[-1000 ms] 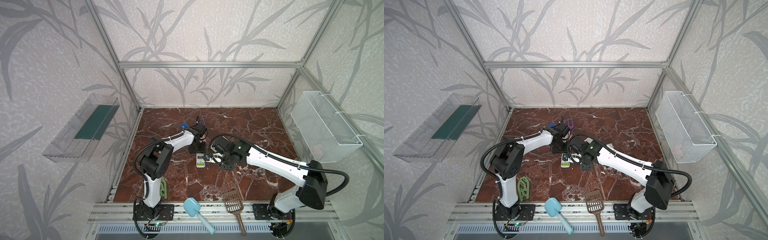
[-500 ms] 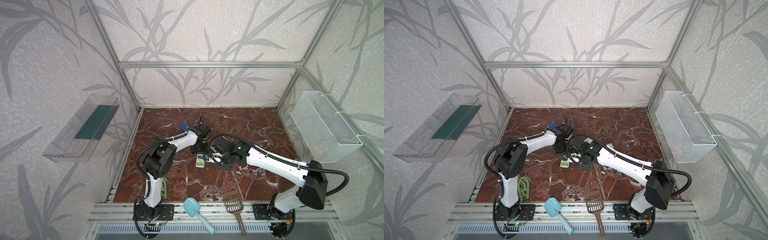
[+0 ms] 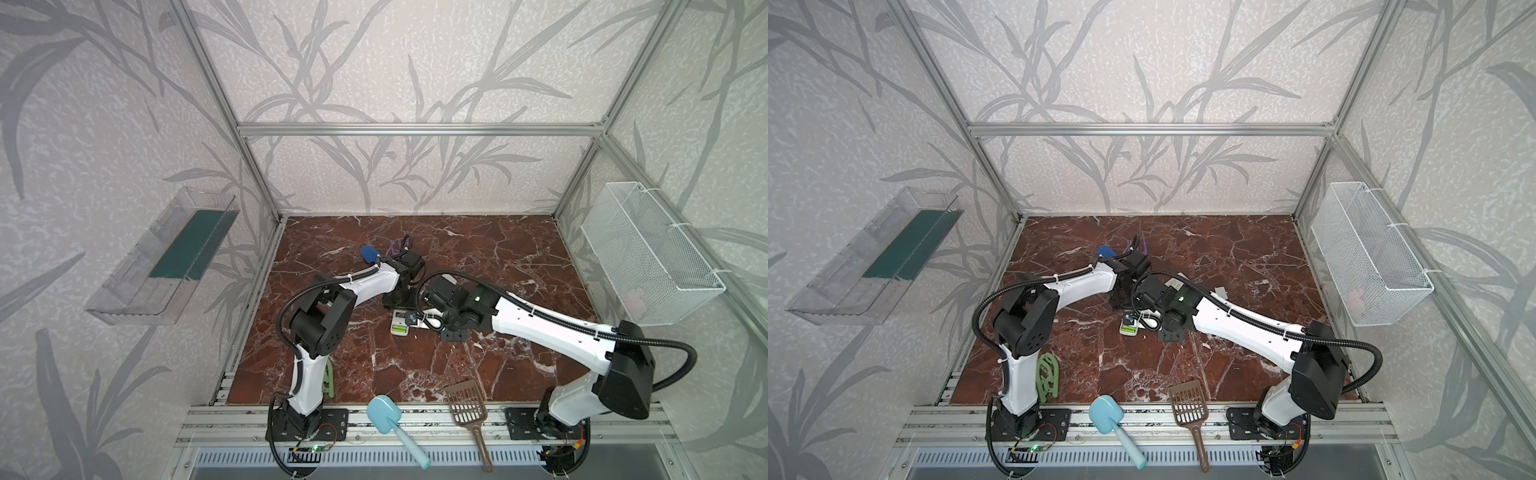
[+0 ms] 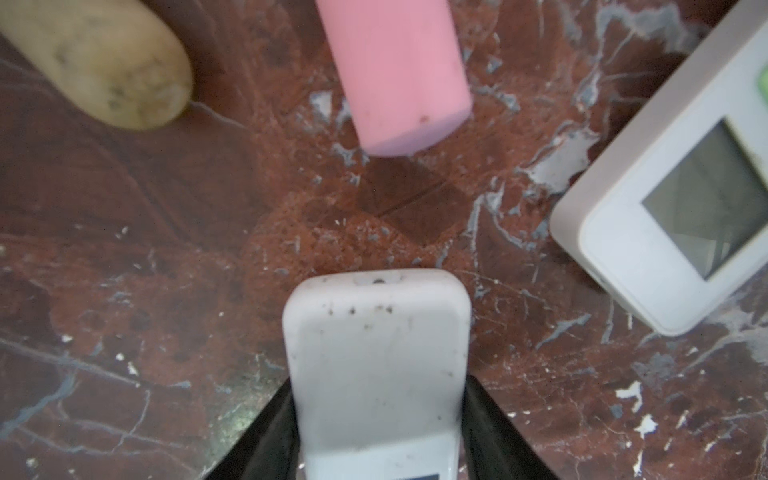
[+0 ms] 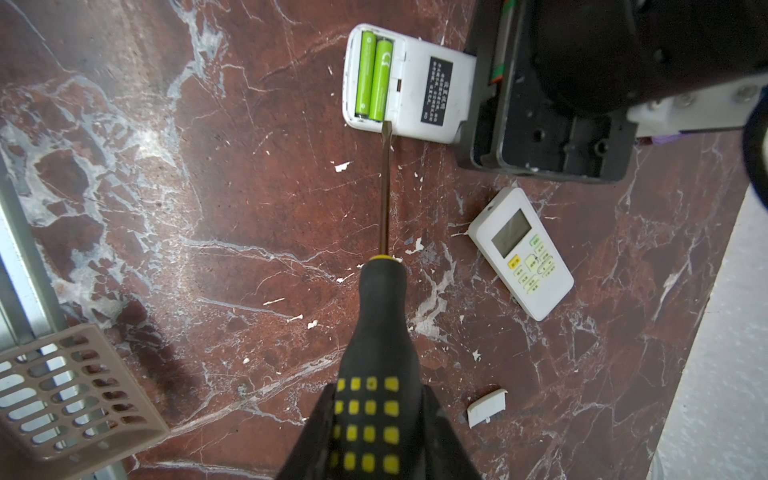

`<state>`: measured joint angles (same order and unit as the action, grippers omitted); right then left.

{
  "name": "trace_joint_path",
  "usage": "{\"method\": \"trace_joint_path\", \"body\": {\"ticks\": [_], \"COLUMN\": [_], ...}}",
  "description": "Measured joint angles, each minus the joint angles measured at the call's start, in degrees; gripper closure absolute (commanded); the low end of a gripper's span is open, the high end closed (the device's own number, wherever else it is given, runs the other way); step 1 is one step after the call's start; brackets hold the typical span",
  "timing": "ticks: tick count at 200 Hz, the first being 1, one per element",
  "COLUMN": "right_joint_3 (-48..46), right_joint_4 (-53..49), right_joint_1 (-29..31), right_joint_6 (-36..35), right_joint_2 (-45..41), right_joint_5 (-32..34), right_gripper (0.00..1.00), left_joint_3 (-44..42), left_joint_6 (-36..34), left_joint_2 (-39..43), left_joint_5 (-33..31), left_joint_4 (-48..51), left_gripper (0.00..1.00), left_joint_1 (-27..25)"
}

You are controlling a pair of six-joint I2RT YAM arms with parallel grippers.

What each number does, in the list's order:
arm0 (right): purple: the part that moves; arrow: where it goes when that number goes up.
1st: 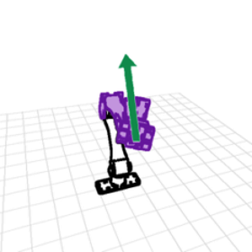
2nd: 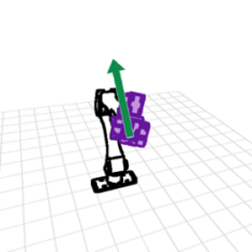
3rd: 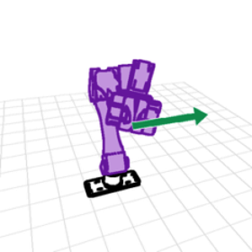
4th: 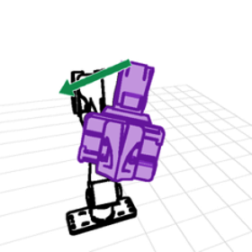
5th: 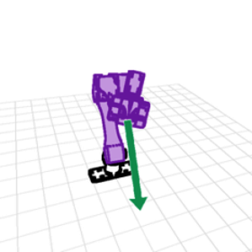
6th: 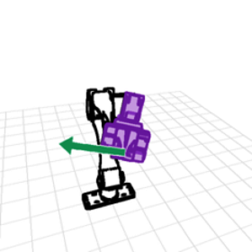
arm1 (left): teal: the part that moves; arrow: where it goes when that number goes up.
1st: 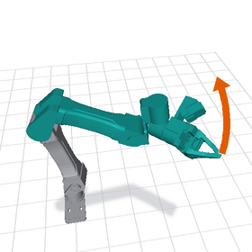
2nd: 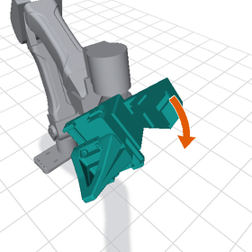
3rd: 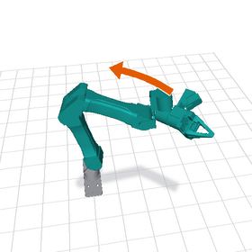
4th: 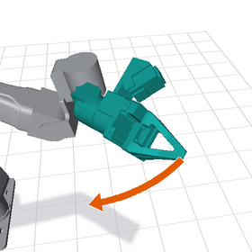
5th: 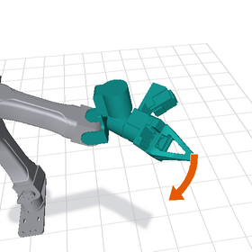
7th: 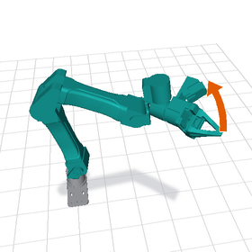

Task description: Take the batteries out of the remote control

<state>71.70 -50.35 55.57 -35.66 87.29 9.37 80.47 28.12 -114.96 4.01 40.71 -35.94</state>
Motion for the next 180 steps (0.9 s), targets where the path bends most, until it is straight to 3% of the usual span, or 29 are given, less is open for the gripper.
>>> {"method": "trace_joint_path", "body": {"ticks": [180], "right_joint_3": [4.85], "right_joint_4": [-3.98], "right_joint_1": [1.03], "right_joint_6": [0.04], "right_joint_2": [5.11], "right_joint_5": [1.77], "right_gripper": [1.0], "left_joint_3": [0.0], "left_joint_6": [0.2], "left_joint_2": [0.0], "left_joint_5": [-0.81], "left_joint_4": [0.0], "left_gripper": [0.46], "left_joint_1": [-0.13]}}
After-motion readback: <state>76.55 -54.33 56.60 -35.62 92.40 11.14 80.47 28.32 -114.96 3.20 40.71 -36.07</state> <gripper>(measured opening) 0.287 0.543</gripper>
